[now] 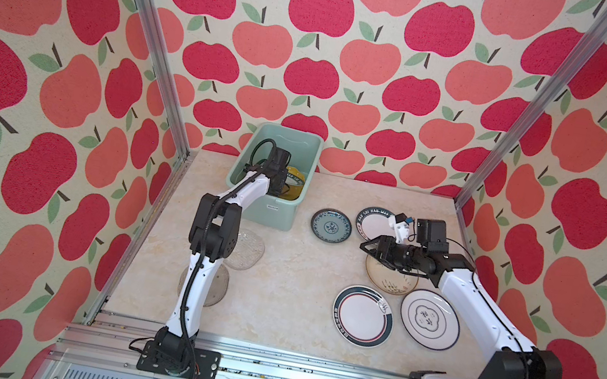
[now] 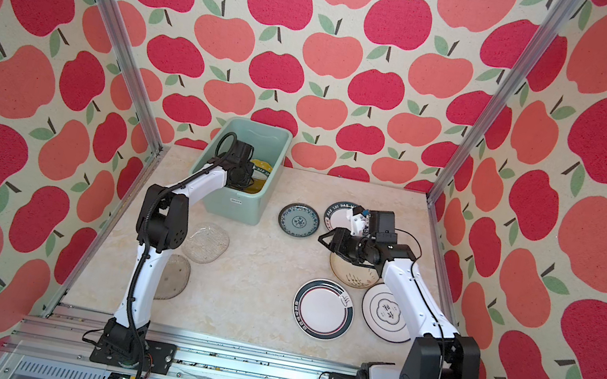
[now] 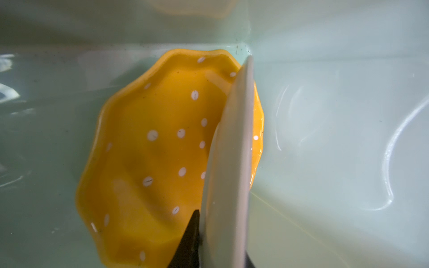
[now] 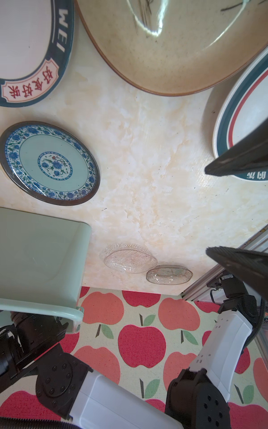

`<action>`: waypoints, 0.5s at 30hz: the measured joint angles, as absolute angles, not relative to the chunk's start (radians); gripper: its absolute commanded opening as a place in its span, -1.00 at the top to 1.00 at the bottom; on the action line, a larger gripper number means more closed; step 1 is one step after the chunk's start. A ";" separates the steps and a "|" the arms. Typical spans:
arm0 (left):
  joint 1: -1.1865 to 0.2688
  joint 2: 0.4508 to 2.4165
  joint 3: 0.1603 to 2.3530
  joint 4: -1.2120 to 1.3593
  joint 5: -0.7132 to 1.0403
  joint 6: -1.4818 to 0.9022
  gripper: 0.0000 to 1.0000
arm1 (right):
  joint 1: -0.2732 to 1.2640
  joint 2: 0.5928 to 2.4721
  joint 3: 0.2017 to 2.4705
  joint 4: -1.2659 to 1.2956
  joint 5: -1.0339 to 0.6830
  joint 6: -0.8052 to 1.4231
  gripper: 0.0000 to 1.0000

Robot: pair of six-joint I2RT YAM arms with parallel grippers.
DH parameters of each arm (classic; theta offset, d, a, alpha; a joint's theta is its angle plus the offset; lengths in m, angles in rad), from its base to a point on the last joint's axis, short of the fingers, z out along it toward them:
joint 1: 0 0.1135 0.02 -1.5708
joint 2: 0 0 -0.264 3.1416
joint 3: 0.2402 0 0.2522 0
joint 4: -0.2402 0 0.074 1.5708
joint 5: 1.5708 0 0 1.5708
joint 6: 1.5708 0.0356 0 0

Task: Place the plates into the plastic bin on the countertop
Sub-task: 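Lower the green-rimmed plate into the bin onto the yellow plate with the left gripper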

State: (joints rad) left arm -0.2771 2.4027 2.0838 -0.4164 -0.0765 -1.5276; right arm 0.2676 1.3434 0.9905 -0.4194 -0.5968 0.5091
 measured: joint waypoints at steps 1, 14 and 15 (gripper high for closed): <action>-0.277 2.404 2.090 -0.431 -0.072 -1.528 0.44 | 0.266 1.343 0.991 -0.419 -0.597 0.509 -0.04; -0.273 2.411 2.144 -0.574 -0.041 -1.510 -0.40 | 0.243 1.343 0.991 -0.419 -0.604 0.509 -0.05; -0.272 2.415 2.154 -0.591 -0.036 -1.507 -0.46 | 0.242 1.343 0.991 -0.419 -0.604 0.509 -0.05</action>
